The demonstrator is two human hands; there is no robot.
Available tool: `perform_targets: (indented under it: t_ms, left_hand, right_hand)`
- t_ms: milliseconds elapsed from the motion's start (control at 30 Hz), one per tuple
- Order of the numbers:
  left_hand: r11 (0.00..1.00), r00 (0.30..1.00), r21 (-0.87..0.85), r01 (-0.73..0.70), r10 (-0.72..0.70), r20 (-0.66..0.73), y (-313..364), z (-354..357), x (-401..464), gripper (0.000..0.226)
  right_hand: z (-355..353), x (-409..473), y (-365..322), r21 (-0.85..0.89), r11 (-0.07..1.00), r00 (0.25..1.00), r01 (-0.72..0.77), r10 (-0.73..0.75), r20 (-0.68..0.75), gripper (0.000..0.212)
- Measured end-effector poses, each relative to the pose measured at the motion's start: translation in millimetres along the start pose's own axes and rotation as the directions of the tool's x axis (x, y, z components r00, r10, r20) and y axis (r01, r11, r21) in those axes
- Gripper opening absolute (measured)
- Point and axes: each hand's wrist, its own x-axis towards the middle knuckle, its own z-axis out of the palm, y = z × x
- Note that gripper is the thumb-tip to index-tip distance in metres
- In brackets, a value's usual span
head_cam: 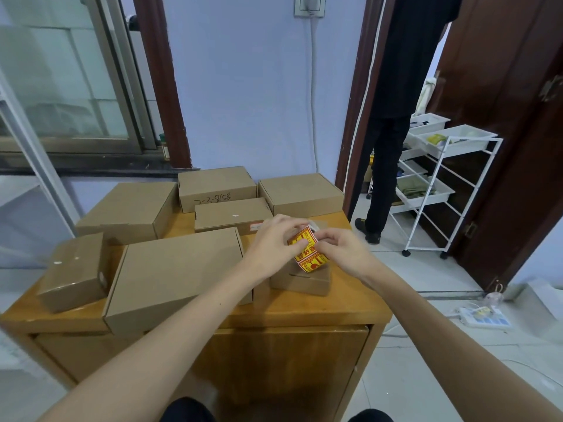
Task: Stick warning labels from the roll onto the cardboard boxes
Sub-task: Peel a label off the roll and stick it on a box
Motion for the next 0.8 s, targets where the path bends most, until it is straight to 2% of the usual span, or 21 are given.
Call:
perform_targets:
  t_ms: [433,633,800]
  left_hand:
    - [0.995,0.998,-0.066,0.068,-0.068,0.012,11,4,5,0.031]
    - [0.996,0.997,-0.054,0.064,-0.067,-0.044,10,5,4,0.012]
    - [0.994,0.998,-0.097,0.06,-0.057,0.031,11,2,-2,0.012]
  right_hand:
    - [-4,-5,7,0.035,0.999,1.0,0.016,-0.016,-0.005,0.022]
    - [-9,-6,9,0.113,0.994,0.998,-0.007,-0.001,0.071,0.025]
    - [-7,-3,14,0.095,0.995,1.0,0.002,-0.004,0.019,0.027]
